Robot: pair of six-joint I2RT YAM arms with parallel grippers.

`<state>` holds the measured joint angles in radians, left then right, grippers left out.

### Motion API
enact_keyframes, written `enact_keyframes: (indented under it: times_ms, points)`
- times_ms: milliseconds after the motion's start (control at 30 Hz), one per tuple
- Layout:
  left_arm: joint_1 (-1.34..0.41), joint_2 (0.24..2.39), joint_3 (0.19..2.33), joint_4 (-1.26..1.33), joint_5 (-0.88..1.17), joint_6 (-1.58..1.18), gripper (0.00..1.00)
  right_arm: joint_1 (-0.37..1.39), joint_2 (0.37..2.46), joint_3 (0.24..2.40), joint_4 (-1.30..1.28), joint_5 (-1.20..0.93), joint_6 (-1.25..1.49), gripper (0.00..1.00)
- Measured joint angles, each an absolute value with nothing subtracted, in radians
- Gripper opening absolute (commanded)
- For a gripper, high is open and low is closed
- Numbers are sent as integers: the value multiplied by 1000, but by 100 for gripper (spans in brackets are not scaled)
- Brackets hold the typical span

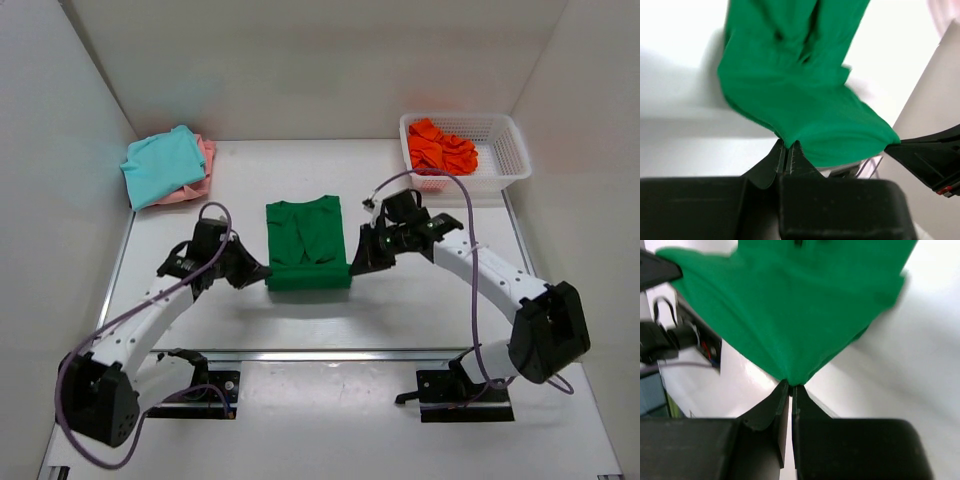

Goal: Fold and stack the t-shirts
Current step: Fold the long partially folded tshirt into a neat square

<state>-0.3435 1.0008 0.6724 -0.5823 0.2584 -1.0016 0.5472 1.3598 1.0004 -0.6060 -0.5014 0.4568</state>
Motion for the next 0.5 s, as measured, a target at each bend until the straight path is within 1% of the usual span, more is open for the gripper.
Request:
enact_keyframes:
  times_ms: [200, 400, 433, 467, 500]
  points:
    - [-268, 1240, 857, -522, 290, -949, 0, 445, 1539, 1235, -656, -524, 389, 0]
    - [-196, 1475, 1062, -461, 291, -931, 0, 385, 1810, 1549, -698, -540, 345, 0]
    - [-185, 1519, 1099, -458, 289, -932, 3, 378, 1862, 1605, -697, -542, 343, 0]
    - [-177, 1569, 1135, -447, 287, -931, 17, 370, 1922, 1674, -706, -542, 342, 0]
    - [-169, 1623, 1177, -433, 285, -927, 27, 364, 1975, 1739, -710, -542, 341, 11]
